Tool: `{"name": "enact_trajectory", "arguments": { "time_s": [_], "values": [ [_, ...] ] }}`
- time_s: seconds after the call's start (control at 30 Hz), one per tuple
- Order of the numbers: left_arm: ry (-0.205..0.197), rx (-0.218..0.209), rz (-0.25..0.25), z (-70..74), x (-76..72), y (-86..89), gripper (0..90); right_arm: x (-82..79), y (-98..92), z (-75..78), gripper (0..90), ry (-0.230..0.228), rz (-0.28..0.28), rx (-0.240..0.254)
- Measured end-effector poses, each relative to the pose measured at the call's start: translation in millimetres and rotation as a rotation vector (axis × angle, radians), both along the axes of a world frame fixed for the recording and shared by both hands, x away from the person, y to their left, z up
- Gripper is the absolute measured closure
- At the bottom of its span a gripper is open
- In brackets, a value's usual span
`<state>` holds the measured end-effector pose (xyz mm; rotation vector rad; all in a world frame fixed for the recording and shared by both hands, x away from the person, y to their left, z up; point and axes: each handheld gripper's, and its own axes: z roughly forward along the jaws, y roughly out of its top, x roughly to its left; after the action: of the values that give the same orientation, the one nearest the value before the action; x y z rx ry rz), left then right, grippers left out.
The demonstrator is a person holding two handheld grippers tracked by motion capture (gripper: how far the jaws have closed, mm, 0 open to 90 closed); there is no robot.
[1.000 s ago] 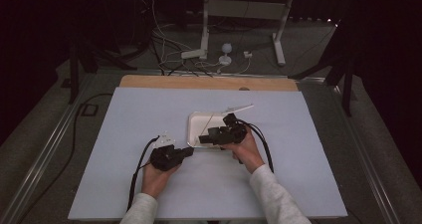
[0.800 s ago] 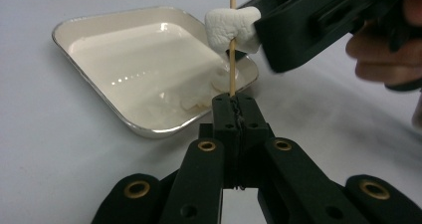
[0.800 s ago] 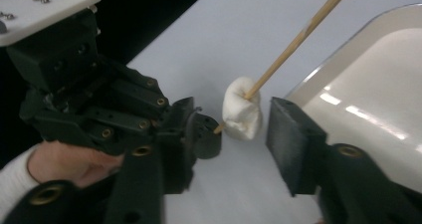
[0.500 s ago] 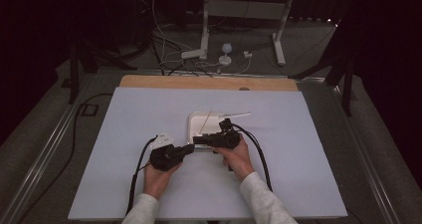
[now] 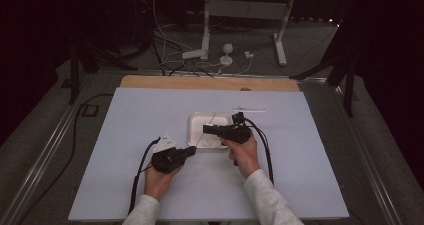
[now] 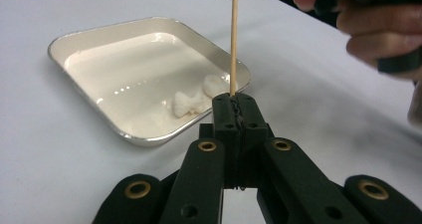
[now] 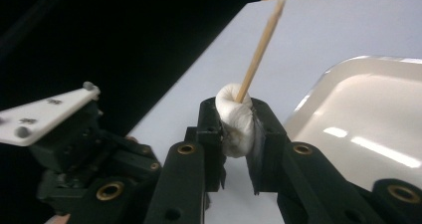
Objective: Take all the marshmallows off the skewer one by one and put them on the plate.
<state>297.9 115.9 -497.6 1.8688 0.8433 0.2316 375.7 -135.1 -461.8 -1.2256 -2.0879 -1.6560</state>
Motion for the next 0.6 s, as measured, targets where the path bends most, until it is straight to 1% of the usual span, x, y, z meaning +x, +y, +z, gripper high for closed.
{"name": "enact_trajectory", "arguments": {
  "time_s": [0.03, 0.07, 0.1, 0.13, 0.17, 0.2, 0.3, 0.37, 0.4, 0.43, 0.5, 0.53, 0.57, 0.6],
  "values": [
    [-0.003, 0.006, -0.001, -0.2, -0.3, -0.9, 90.0, -0.3, -1.6, 2.6, 78.9, -0.010, 0.001, -0.016],
    [-0.002, 0.007, -0.004, -0.7, -0.4, -1.0, 90.0, -0.2, -3.2, 4.6, 78.9, -0.021, -0.004, -0.022],
    [-0.002, 0.020, -0.006, -0.9, -0.7, -0.9, 90.0, 0.4, -5.5, 6.5, 78.9, -0.023, -0.012, -0.018],
    [-0.007, 0.042, -0.006, -1.6, -1.7, -0.9, 90.0, 1.7, -8.8, 8.4, 79.1, -0.027, -0.026, -0.006],
    [-0.005, 0.046, -0.006, -2.7, -2.3, 0.0, 90.0, 4.0, -13.9, 10.9, 79.2, -0.025, -0.049, 0.016],
    [-0.004, 0.039, -0.010, -2.8, -2.4, 0.9, 90.0, 6.5, -19.5, 13.8, 79.3, -0.022, -0.069, 0.033],
    [-0.009, 0.045, -0.019, -1.6, -2.5, -1.2, 90.0, 10.3, -27.0, 21.3, 79.2, -0.042, -0.067, -0.004],
    [-0.012, 0.044, -0.023, -1.5, -2.6, -2.2, 90.0, 10.9, -28.5, 26.3, 79.1, -0.052, -0.071, -0.017],
    [-0.016, 0.050, -0.023, -0.7, -3.0, -1.7, 90.0, 11.6, -29.1, 27.9, 79.1, -0.057, -0.073, -0.014],
    [-0.017, 0.053, -0.024, -0.2, -3.3, -0.8, 90.0, 12.3, -29.7, 29.2, 79.1, -0.059, -0.078, -0.009],
    [-0.011, 0.099, -0.008, -1.9, -3.6, 1.3, 90.0, 13.3, -32.2, 31.3, 79.4, -0.066, -0.097, 0.004],
    [-0.004, 0.110, -0.002, -4.0, -3.6, 3.7, 90.0, 14.1, -35.8, 33.1, 79.6, -0.067, -0.116, 0.025],
    [0.004, 0.101, 0.002, -5.0, -3.3, 6.3, 90.0, 15.6, -40.9, 35.6, 79.5, -0.071, -0.127, 0.047],
    [0.002, 0.093, 0.007, -4.3, -3.1, 8.3, 90.0, 16.3, -44.9, 38.7, 79.5, -0.078, -0.132, 0.048]
  ]
}}
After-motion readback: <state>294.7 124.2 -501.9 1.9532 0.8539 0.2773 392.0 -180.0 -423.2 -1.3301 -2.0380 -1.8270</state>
